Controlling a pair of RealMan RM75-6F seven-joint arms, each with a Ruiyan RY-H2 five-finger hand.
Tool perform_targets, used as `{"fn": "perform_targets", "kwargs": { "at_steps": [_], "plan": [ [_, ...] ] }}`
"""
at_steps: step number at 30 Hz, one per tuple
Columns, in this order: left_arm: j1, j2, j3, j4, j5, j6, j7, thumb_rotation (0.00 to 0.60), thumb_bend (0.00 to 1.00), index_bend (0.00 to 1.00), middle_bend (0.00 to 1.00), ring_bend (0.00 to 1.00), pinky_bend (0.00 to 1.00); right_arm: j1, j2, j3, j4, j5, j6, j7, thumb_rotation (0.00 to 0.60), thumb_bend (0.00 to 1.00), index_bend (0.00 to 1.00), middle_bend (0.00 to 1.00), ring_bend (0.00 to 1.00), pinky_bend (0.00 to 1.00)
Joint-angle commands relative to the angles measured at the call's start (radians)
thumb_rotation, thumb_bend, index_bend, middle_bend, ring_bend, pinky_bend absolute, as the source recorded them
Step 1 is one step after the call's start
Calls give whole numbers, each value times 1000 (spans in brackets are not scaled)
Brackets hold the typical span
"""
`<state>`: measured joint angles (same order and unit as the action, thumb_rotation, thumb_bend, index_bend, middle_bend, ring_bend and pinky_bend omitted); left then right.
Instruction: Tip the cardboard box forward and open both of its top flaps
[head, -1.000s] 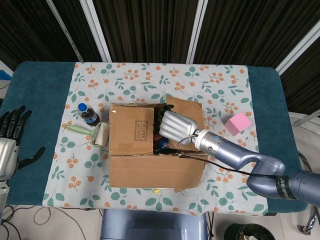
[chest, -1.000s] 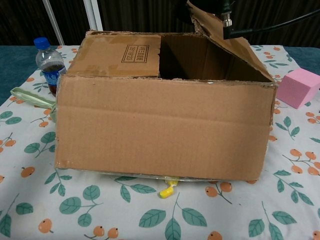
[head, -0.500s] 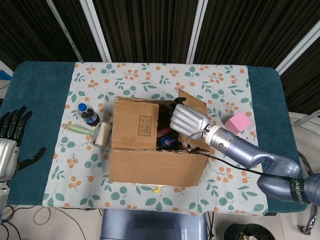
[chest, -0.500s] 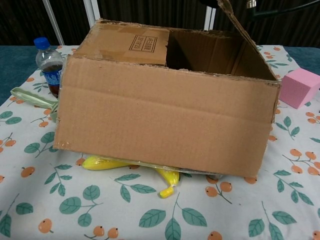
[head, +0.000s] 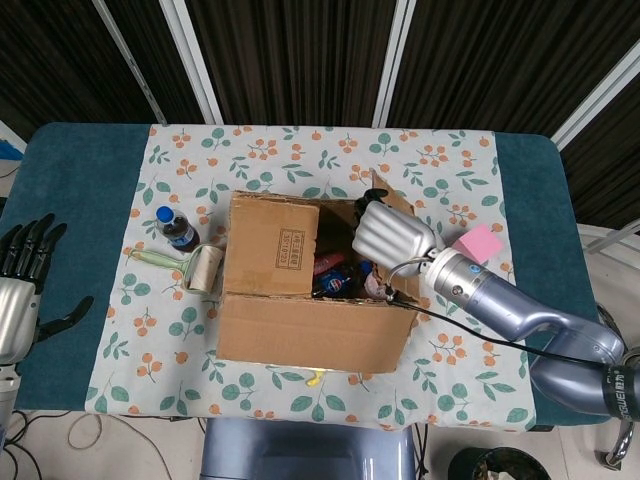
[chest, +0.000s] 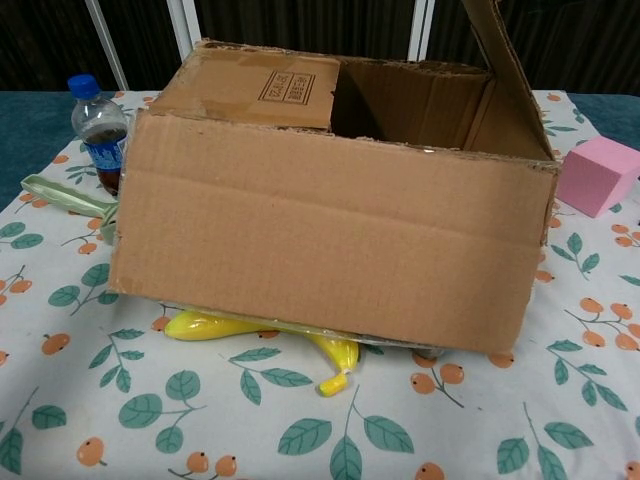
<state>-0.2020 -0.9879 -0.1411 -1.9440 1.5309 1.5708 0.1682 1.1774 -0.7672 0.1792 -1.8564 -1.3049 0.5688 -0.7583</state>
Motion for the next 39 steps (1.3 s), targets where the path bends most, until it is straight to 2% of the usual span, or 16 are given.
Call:
{"fn": "perform_targets", "kwargs": {
  "at_steps": [1, 19, 39],
  "plan": [
    [0, 0, 0, 0, -1, -2, 0, 600, 192, 0, 0, 0, 49, 0, 5, 2, -10, 6, -2, 6, 600, 1000, 507, 425, 335, 402],
    [7, 5, -3, -8, 13, 3, -6, 600, 192, 0, 0, 0, 49, -6, 79, 12, -87, 3, -4, 13, 600, 1000, 507, 422, 334, 402],
    [12, 9, -4, -18, 23, 2, -8, 600, 192, 0, 0, 0, 49, -39, 163, 27, -123, -16, -4, 48, 600, 1000, 507, 420, 335, 402]
  ]
}}
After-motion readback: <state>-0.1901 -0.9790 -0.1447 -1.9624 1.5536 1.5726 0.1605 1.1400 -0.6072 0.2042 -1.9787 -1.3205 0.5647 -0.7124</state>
